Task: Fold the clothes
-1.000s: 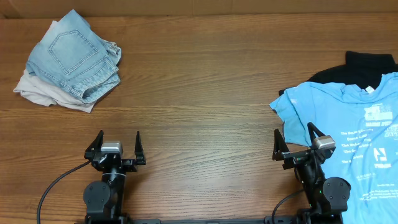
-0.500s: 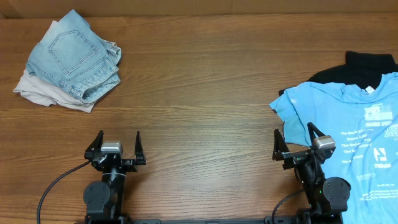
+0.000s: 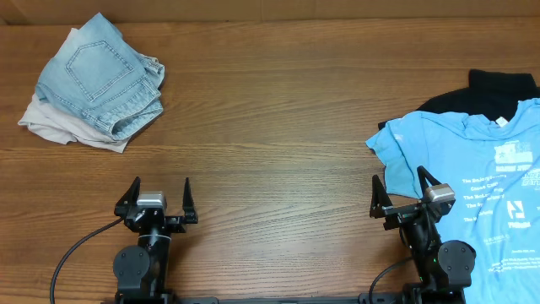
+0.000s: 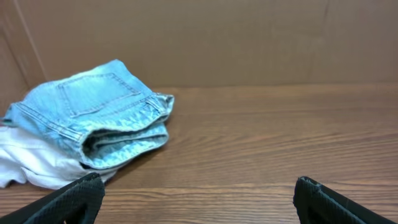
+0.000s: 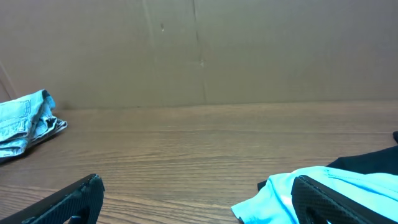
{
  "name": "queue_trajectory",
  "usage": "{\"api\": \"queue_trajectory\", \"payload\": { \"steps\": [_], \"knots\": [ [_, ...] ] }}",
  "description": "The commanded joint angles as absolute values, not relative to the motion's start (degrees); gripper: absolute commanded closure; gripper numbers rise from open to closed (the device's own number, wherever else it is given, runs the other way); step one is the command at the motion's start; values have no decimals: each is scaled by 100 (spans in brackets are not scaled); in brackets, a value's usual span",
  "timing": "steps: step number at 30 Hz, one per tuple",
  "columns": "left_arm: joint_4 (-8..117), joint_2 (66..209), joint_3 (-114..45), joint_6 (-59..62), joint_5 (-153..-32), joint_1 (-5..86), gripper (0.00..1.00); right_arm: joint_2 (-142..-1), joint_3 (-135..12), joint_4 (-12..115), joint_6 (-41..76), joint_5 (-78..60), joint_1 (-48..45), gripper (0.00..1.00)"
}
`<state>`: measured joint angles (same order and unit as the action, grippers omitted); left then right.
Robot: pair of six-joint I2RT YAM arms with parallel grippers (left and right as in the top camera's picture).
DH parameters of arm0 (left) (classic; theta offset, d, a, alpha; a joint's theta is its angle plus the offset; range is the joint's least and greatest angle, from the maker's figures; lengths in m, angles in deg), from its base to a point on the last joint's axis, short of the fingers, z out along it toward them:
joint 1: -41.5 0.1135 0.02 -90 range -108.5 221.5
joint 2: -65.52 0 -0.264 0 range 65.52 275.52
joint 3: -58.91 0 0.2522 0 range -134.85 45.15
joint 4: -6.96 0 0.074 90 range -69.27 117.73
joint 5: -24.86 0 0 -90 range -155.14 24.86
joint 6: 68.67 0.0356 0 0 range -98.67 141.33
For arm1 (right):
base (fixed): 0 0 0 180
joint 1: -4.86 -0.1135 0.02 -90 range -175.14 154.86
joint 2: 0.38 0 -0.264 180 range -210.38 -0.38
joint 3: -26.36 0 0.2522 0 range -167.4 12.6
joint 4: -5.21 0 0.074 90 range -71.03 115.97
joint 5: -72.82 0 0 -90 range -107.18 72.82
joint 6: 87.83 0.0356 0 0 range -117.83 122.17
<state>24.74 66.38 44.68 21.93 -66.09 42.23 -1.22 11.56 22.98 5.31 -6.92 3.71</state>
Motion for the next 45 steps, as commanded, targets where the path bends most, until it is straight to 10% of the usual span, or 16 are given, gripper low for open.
{"api": "queue_trajectory", "payload": {
  "steps": [1,27,45],
  "knots": [
    [2277,6584,4487,2773,-6058,4195,0,-56,1215,2266,513,-700,397,0],
    [2417,7169,2645,2263,-7606,4192,0,-515,-521,2744,1827,-672,397,0],
    [7872,13499,-4218,2218,-8253,4190,0,-7979,-8005,8801,362,-679,397,0]
  ]
}}
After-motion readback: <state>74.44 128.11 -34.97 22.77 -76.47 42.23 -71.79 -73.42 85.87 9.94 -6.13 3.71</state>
